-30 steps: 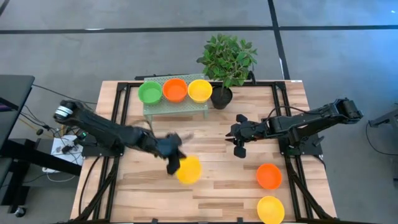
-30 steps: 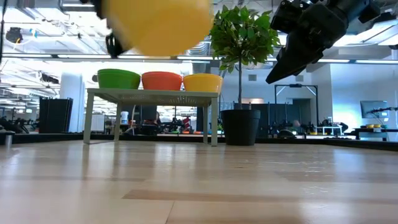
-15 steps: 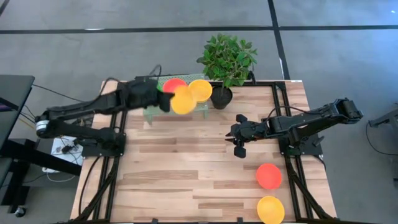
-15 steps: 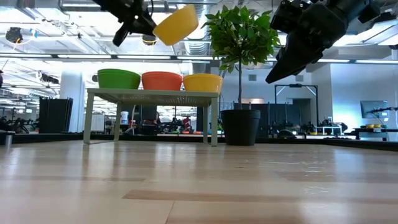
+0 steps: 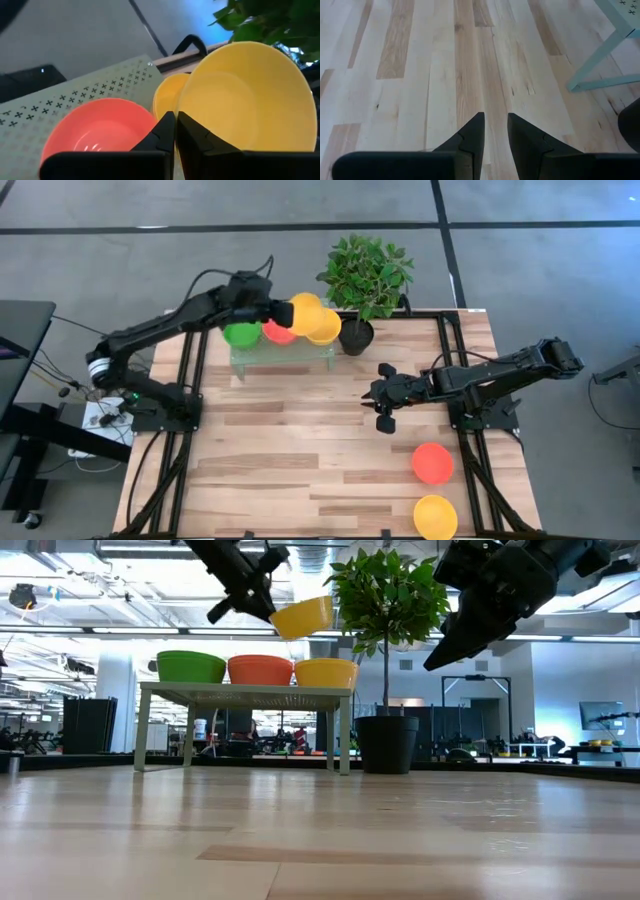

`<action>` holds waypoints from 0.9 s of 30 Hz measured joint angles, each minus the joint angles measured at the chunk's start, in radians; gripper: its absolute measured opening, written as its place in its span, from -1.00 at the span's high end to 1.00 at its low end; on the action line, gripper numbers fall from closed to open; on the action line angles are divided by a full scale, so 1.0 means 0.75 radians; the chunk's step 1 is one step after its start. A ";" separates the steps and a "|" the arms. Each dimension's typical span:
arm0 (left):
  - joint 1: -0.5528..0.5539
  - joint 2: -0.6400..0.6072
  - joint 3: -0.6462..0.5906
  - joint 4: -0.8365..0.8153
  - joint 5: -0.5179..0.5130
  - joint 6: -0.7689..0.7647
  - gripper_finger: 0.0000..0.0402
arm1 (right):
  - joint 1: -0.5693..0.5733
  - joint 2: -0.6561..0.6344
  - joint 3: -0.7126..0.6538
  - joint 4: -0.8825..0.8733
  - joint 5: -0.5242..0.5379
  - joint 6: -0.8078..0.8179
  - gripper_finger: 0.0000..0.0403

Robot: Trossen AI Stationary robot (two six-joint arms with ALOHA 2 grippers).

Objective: Pick & Place Mini bowls
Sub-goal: Stack the yellow bowl on the yellow bowls on the shelf

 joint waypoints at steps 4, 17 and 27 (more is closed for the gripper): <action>0.038 0.083 0.076 -0.024 0.077 -0.010 0.94 | 0.000 0.000 0.000 -0.001 0.000 0.000 0.61; 0.061 0.189 0.124 -0.042 0.090 -0.078 0.94 | 0.000 0.000 0.000 -0.001 0.000 -0.001 0.61; 0.019 0.192 0.124 -0.026 0.016 -0.117 0.94 | 0.000 0.000 0.000 -0.001 0.000 -0.001 0.61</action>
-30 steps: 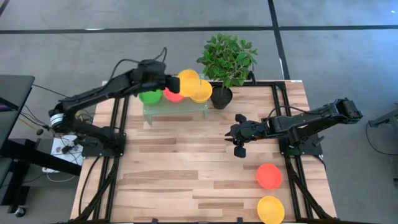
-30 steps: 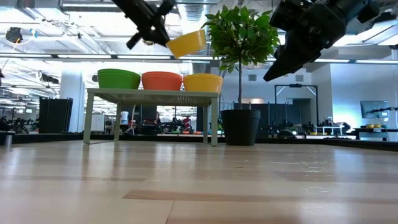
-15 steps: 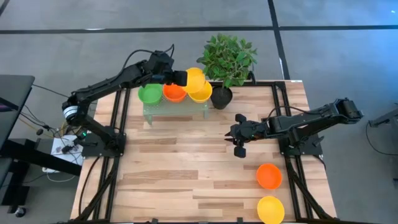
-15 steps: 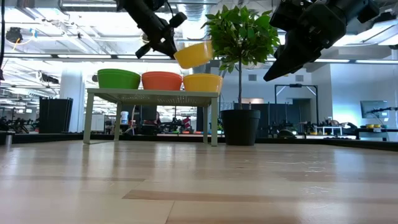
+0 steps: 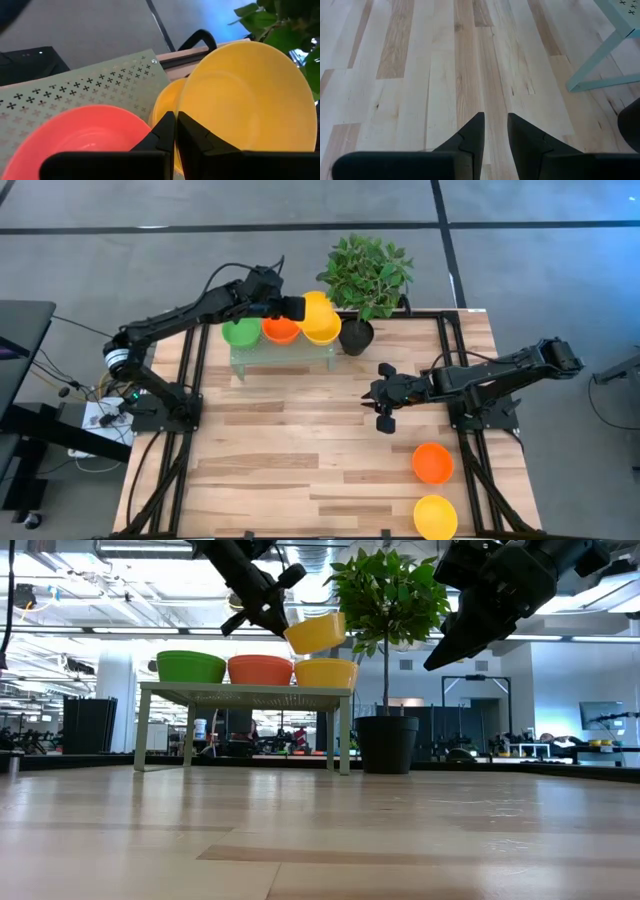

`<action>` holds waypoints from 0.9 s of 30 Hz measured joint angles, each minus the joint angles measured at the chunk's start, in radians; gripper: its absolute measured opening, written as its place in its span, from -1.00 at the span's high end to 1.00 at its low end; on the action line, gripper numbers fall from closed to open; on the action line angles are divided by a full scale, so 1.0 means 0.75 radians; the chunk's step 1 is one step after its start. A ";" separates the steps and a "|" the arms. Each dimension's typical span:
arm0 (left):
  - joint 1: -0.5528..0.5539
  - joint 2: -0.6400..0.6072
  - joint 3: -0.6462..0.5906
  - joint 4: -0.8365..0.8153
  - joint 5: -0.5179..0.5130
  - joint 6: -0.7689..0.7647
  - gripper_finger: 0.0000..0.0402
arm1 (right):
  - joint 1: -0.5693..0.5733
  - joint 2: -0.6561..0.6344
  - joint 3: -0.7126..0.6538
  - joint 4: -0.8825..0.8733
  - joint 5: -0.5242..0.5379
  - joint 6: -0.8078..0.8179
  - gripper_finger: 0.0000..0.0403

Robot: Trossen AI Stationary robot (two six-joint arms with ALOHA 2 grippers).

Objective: Pick & Place Mini bowls
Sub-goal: Stack the yellow bowl on the yellow bowls on the shelf

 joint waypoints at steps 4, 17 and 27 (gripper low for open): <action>-0.031 0.009 0.000 0.011 -0.045 -0.019 0.94 | 0.000 0.000 0.000 0.000 0.000 0.000 0.61; -0.055 0.067 -0.008 0.043 -0.075 -0.020 0.94 | 0.000 0.000 0.000 0.000 0.000 0.001 0.61; -0.054 0.089 -0.011 0.052 -0.076 0.012 0.84 | 0.000 0.000 0.001 -0.001 0.000 0.001 0.61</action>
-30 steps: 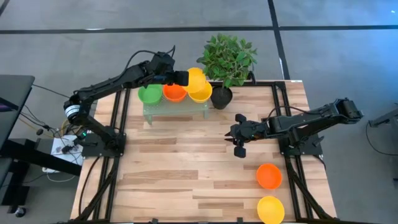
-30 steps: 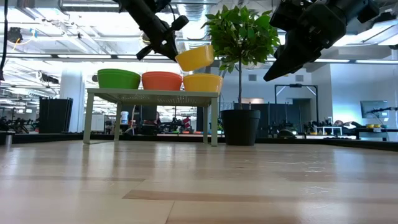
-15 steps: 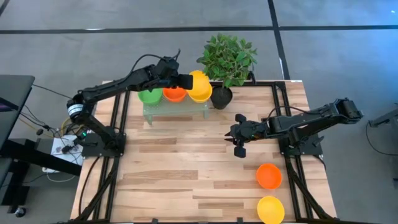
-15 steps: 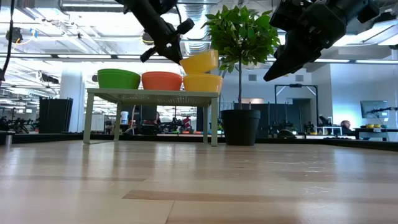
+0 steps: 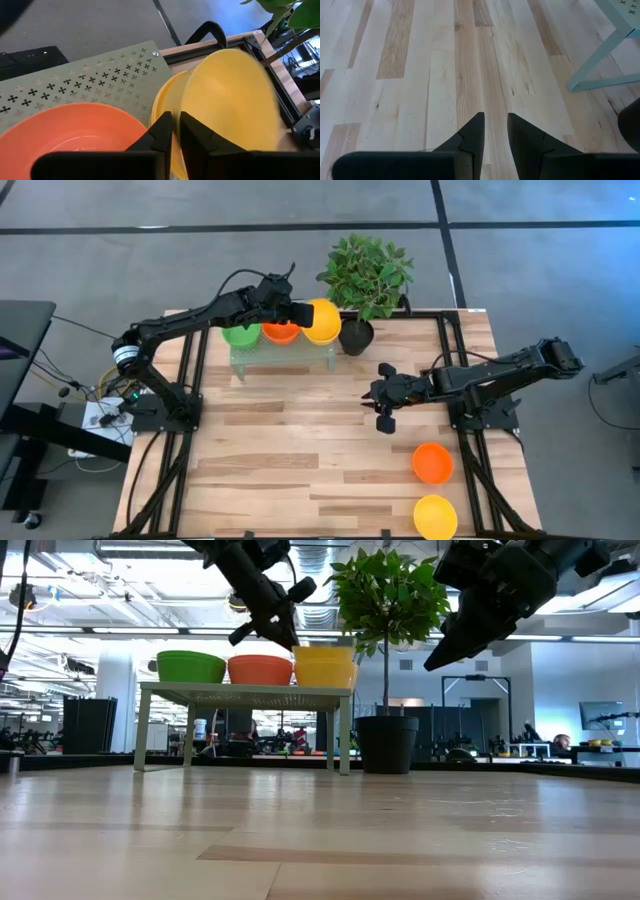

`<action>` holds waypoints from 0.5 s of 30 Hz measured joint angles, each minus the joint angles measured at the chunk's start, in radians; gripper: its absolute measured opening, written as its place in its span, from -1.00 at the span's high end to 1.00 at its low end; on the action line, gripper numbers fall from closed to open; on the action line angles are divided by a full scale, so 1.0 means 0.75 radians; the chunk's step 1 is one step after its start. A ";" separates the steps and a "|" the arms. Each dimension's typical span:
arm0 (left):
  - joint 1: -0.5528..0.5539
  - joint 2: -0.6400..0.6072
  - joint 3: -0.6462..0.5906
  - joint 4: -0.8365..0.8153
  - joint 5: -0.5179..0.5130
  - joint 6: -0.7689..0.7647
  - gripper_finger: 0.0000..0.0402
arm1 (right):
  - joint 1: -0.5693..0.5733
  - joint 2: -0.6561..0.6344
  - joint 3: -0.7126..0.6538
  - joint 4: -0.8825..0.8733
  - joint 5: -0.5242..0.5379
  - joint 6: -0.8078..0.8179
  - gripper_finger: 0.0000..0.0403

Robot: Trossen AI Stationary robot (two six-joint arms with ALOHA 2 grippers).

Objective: Pick & Place Mini bowls
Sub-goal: Stack the yellow bowl on the yellow bowls on the shelf, then stack the orange bowl on the orange bowls on the shelf

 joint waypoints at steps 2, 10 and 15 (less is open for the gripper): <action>-0.001 0.000 0.000 0.002 0.001 0.001 0.79 | 0.000 0.000 0.000 0.001 0.000 0.000 0.61; 0.000 0.000 0.000 0.009 0.000 0.004 0.60 | 0.000 0.000 0.000 0.001 0.000 0.000 0.61; -0.006 -0.003 0.000 0.073 0.020 0.076 0.57 | 0.000 0.000 0.000 0.001 0.000 0.000 0.61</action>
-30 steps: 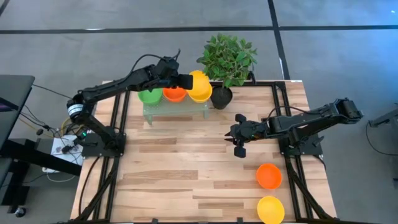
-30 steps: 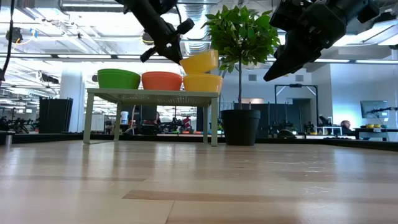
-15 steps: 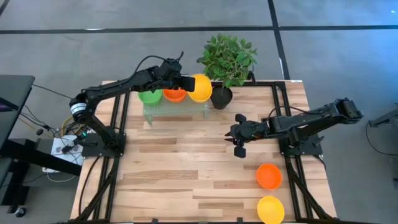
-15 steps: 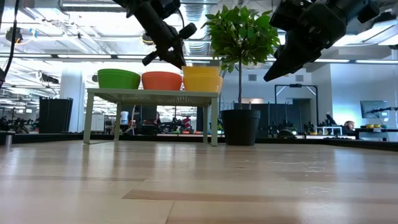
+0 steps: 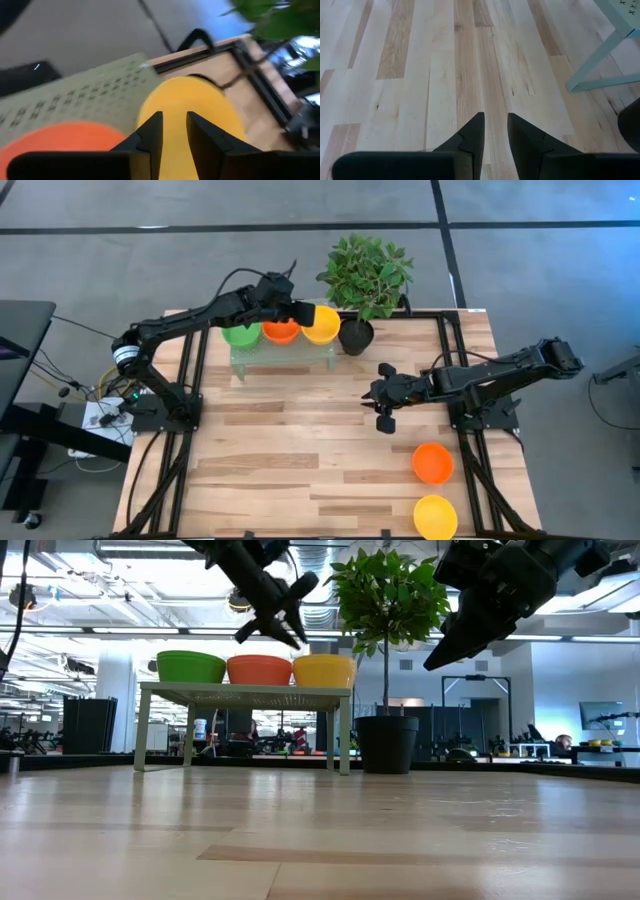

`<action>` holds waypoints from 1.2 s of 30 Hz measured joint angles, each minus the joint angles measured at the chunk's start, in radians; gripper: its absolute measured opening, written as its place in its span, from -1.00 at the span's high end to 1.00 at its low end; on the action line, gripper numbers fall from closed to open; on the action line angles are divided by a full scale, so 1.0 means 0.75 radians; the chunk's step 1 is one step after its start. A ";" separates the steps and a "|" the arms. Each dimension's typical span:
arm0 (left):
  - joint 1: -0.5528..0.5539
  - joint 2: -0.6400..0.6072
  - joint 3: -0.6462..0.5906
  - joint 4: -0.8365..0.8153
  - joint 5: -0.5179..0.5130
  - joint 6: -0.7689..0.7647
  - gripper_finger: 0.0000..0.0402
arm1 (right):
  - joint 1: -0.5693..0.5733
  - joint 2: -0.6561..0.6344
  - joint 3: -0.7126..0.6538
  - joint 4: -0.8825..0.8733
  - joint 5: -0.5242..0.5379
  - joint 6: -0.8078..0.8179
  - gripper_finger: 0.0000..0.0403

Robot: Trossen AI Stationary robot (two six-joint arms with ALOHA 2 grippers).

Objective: Pick & Place Mini bowls
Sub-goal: Stack the orange bowl on the orange bowls on the shelf

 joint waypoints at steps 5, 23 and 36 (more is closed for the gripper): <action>-0.071 -0.029 0.000 0.152 0.130 0.202 0.58 | 0.000 0.000 0.000 0.000 0.000 -0.001 0.61; -0.699 -0.181 -0.077 -0.147 -0.040 0.804 0.76 | 0.021 0.000 0.000 -0.001 0.001 0.413 0.61; -0.738 -1.043 -0.966 0.303 0.002 0.626 0.77 | 0.286 0.130 0.127 0.040 0.174 0.647 0.61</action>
